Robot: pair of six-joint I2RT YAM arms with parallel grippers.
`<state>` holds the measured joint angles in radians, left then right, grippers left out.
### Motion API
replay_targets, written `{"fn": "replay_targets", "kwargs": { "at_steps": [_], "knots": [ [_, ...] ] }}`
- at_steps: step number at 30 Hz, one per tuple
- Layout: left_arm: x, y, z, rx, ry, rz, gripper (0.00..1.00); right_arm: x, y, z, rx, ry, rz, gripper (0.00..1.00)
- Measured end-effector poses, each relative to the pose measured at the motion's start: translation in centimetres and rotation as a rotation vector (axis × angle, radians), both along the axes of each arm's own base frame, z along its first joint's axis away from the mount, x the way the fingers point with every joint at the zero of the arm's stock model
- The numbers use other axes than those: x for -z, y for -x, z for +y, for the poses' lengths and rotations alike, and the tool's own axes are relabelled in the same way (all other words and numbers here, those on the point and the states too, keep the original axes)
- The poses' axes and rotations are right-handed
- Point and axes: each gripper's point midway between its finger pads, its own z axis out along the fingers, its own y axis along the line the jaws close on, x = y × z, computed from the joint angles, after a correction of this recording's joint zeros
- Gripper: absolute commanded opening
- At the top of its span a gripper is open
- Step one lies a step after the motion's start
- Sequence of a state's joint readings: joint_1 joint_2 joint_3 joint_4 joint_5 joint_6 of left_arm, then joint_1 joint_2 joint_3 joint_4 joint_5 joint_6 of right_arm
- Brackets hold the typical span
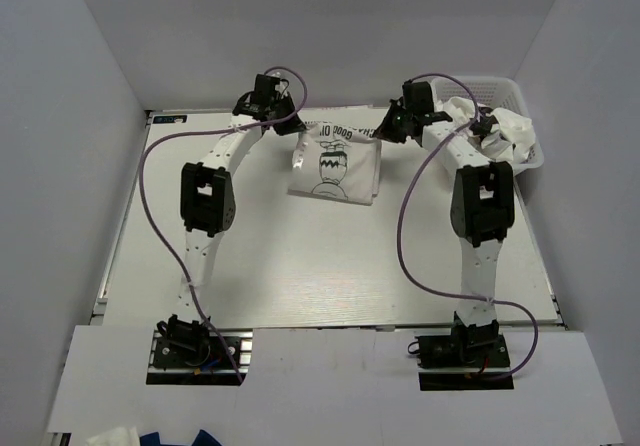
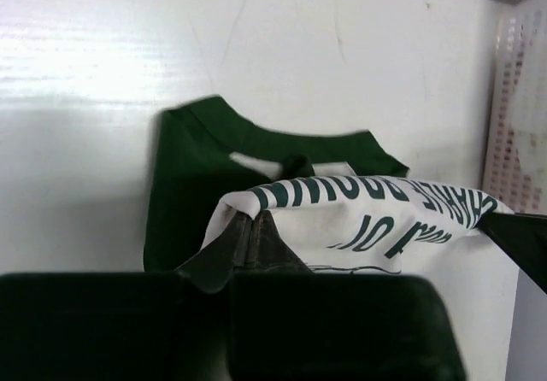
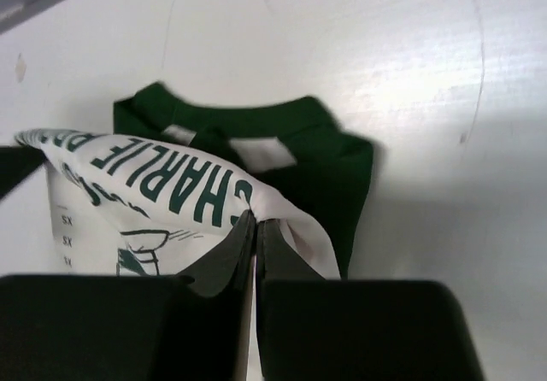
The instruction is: Fold and stack the t-shirts
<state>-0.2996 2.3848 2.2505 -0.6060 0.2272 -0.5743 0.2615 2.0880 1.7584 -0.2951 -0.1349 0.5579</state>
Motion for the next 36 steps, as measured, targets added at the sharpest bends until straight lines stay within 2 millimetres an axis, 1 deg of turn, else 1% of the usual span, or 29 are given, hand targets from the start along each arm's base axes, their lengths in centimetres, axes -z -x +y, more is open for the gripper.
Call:
{"fn": "replay_targets", "kwargs": {
  "at_steps": [1, 2, 3, 4, 6, 7, 8, 9, 10, 11, 13, 15, 18, 19, 21, 23, 25, 26, 28, 32, 34, 36],
  "knots": [
    [1.3, -1.0, -0.3, 0.005, 0.009, -0.008, 0.29, 1.0, -1.1, -0.3, 0.013, -0.002, 0.010, 0.20],
    [2.7, -1.8, -0.5, 0.010, 0.013, -0.012, 0.48, 1.9, -2.3, -0.5, 0.026, -0.009, 0.020, 0.37],
    [4.0, -2.6, -0.6, 0.009, 0.021, -0.012, 0.91, 2.7, -3.3, -0.6, 0.033, -0.014, 0.026, 0.90],
    [5.2, -3.1, -0.8, 0.010, 0.028, -0.011, 1.00, 3.5, -4.5, -0.6, 0.037, -0.021, 0.033, 0.90],
    [7.1, -3.5, -0.7, 0.005, 0.039, 0.008, 1.00, 4.1, -6.8, -0.4, 0.021, -0.035, 0.016, 0.90],
    [7.6, -3.5, -0.7, 0.005, 0.039, 0.015, 1.00, 4.1, -7.8, -0.3, 0.013, -0.046, 0.001, 0.90],
    [7.7, -3.6, -0.7, 0.006, 0.040, 0.014, 1.00, 4.0, -8.0, -0.2, 0.008, -0.051, -0.003, 0.90],
    [7.5, -3.7, -0.7, 0.007, 0.043, 0.005, 1.00, 4.1, -7.9, -0.2, -0.002, -0.056, 0.000, 0.90],
    [7.0, -3.7, -0.6, 0.009, 0.043, -0.006, 1.00, 3.7, -7.6, -0.2, -0.006, -0.061, -0.003, 0.90],
    [6.3, -3.8, -0.6, 0.015, 0.043, -0.024, 1.00, 3.5, -7.1, -0.2, -0.013, -0.062, -0.004, 0.90],
    [4.9, -3.3, -0.4, 0.034, 0.040, -0.050, 1.00, 2.8, -5.3, -0.3, -0.029, -0.065, -0.003, 0.90],
    [4.1, -1.9, -0.2, 0.064, 0.033, -0.049, 1.00, 1.8, -2.6, -0.6, -0.047, -0.058, 0.014, 0.90],
    [3.1, 0.4, -0.2, 0.111, 0.005, -0.050, 1.00, -0.5, 0.7, -0.9, -0.082, -0.047, -0.003, 0.90],
    [3.0, 0.7, -0.3, 0.122, -0.004, -0.053, 1.00, -1.3, 1.5, -0.9, -0.093, -0.044, -0.019, 0.90],
    [2.7, 2.0, -0.7, 0.143, -0.018, -0.052, 1.00, -2.2, 3.5, -1.2, -0.110, -0.037, -0.034, 0.90],
    [2.4, 2.8, -1.0, 0.158, -0.028, -0.055, 1.00, -2.5, 5.5, -1.4, -0.126, -0.033, -0.037, 0.90],
    [1.7, 3.1, -1.5, 0.169, -0.029, -0.074, 1.00, -2.4, 7.0, -1.3, -0.145, -0.036, -0.039, 0.90],
    [1.2, 3.1, -1.9, 0.175, -0.024, -0.089, 1.00, -2.3, 7.4, -1.1, -0.154, -0.040, -0.037, 0.90],
    [0.0, 3.0, -2.7, 0.190, -0.003, -0.120, 1.00, -2.1, 7.7, -0.3, -0.175, -0.063, -0.040, 0.90],
    [-2.6, 3.1, -5.2, 0.251, 0.096, -0.173, 1.00, -1.9, 7.7, 2.0, -0.211, -0.143, -0.072, 0.90],
    [-3.4, 3.5, -6.3, 0.279, 0.144, -0.179, 1.00, -1.3, 7.9, 3.0, -0.222, -0.182, -0.068, 0.90],
    [-2.9, 4.1, -6.9, 0.300, 0.173, -0.165, 1.00, -0.7, 7.9, 3.9, -0.237, -0.217, -0.066, 0.90]
  ]
}}
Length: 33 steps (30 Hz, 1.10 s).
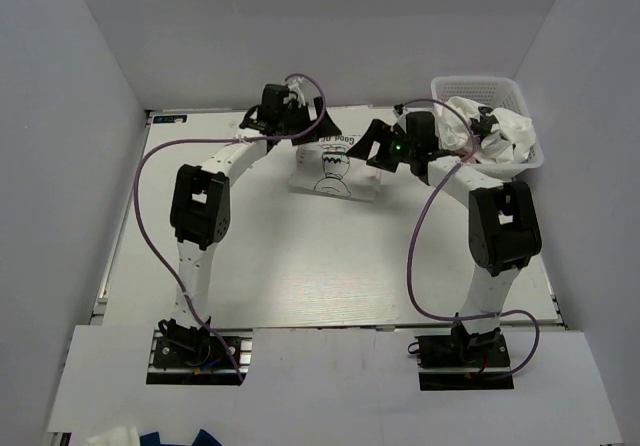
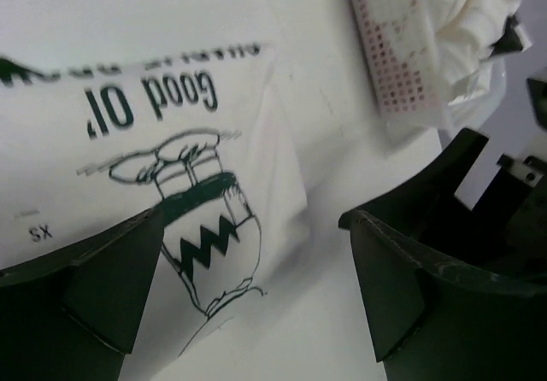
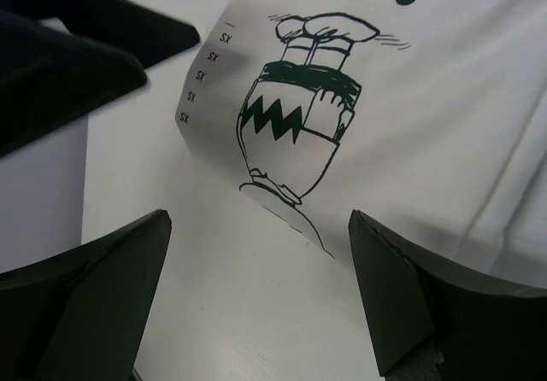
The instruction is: Fold and stack the t-shirts
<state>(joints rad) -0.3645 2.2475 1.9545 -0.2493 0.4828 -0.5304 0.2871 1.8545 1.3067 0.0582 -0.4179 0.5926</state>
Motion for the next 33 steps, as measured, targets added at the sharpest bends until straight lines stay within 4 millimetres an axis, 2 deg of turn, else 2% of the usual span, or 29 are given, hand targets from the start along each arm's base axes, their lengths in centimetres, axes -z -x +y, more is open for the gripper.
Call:
{"fn": "replay_targets", "kwargs": {
  "at_steps": [1, 4, 7, 9, 10, 17, 21, 23, 27, 30, 33],
  "knots": [
    [0.8, 0.5, -0.1, 0.008, 0.004, 0.019, 1.00, 0.4, 0.0, 0.3, -0.007, -0.016, 0.002, 0.90],
    [6.1, 3.3, 0.4, 0.019, -0.018, 0.145, 1.00, 2.4, 0.7, 1.0, -0.021, -0.062, 0.036, 0.90],
    [11.1, 6.2, 1.4, 0.018, -0.054, 0.277, 1.00, 6.0, 1.5, 1.1, -0.026, -0.075, 0.109, 0.90],
    [11.1, 6.0, 1.7, 0.013, -0.047, 0.272, 1.00, 8.9, 2.3, 0.9, -0.019, -0.056, 0.181, 0.90],
    [11.0, 5.7, 2.0, 0.002, -0.056, 0.269, 1.00, 9.4, 2.6, 1.0, -0.028, -0.071, 0.203, 0.90],
    [10.3, 4.2, 3.1, -0.037, -0.152, 0.270, 1.00, 9.2, 2.3, 0.7, -0.018, -0.053, 0.214, 0.90],
    [9.2, 3.4, 4.8, -0.088, -0.218, 0.226, 1.00, 8.8, 2.8, -0.1, -0.025, 0.032, 0.226, 0.90],
    [8.5, 3.2, 5.7, -0.113, -0.252, 0.206, 1.00, 7.5, 3.0, -0.6, -0.028, 0.068, 0.215, 0.90],
    [6.0, 2.5, 6.8, -0.140, -0.294, 0.175, 1.00, 2.8, 3.9, -1.7, -0.025, 0.133, 0.125, 0.90],
    [4.1, 1.8, 7.2, -0.154, -0.312, 0.147, 1.00, -1.1, 5.4, -2.8, -0.008, 0.151, 0.044, 0.90],
    [3.3, 0.9, 7.2, -0.154, -0.335, 0.142, 1.00, -2.9, 7.3, -4.0, 0.018, 0.176, 0.021, 0.90]
  ]
}}
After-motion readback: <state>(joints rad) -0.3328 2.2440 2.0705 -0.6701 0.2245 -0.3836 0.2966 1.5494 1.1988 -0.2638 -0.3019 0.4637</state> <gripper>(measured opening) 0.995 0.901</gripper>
